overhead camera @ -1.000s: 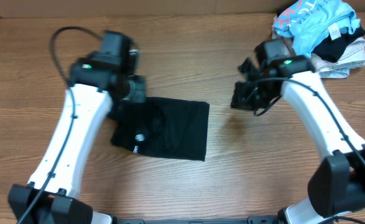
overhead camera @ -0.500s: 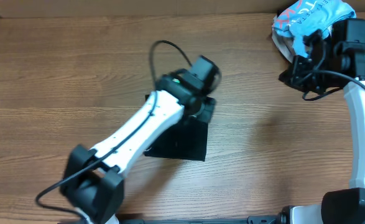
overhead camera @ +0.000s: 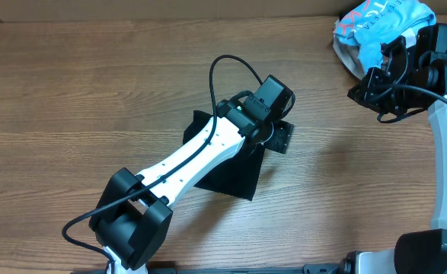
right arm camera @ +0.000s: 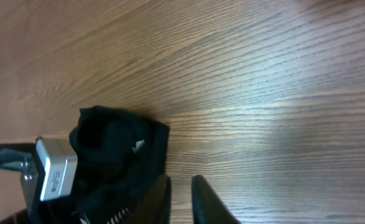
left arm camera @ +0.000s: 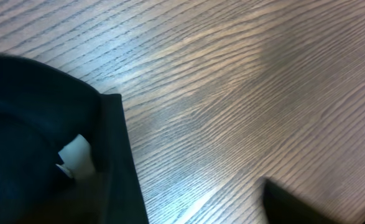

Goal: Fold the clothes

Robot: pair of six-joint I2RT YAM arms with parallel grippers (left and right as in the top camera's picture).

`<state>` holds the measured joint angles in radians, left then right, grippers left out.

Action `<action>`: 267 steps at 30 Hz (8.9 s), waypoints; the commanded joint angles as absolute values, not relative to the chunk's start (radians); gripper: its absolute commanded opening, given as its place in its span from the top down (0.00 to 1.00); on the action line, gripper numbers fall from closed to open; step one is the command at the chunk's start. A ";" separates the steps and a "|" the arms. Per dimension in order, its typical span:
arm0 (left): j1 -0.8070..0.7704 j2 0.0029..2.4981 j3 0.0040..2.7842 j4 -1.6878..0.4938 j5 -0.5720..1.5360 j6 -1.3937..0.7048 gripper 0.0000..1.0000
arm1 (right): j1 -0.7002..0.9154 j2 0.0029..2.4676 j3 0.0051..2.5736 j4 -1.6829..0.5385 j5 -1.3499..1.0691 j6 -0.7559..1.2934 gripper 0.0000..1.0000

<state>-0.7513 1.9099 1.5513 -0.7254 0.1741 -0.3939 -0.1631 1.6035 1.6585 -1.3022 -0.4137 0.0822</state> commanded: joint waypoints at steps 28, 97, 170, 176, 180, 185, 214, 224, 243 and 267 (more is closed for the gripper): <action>-0.292 1.902 2.194 -1.339 -0.004 -0.292 0.00 | 0.398 1.776 1.640 -1.179 -0.381 -0.271 0.12; -0.255 1.909 2.180 -1.389 -0.045 -0.265 0.00 | 0.435 1.853 1.292 -1.031 -0.461 0.333 0.00; -0.252 1.909 2.180 -1.391 -0.098 -0.258 0.00 | 0.553 1.970 1.174 -0.220 -0.611 0.433 0.96; -0.215 1.909 2.180 -1.383 -0.097 -0.258 0.00 | 0.425 1.856 1.174 -0.170 -0.756 0.459 0.96; -0.184 1.909 2.180 -1.380 -0.097 -0.262 0.00 | 0.294 1.749 1.174 -0.120 -0.846 0.537 0.96; -0.161 1.909 2.180 -1.383 -0.096 -0.268 0.00 | 0.139 1.652 1.174 -0.017 -0.915 0.621 0.96; -0.156 1.909 2.180 -1.346 -0.092 -0.274 0.00 | -0.337 2.080 1.802 0.429 -0.617 0.974 0.96; -0.156 1.909 2.180 -1.326 -0.092 -0.274 0.00 | -0.450 2.104 1.802 0.045 -0.562 0.802 0.79; -0.157 1.909 2.180 -1.324 -0.092 -0.273 0.00 | -0.600 1.842 1.802 -0.364 -0.573 0.514 0.00; -0.157 1.909 2.180 -1.324 -0.092 -0.273 0.00 | -0.253 1.411 1.801 -0.669 -0.677 0.294 0.00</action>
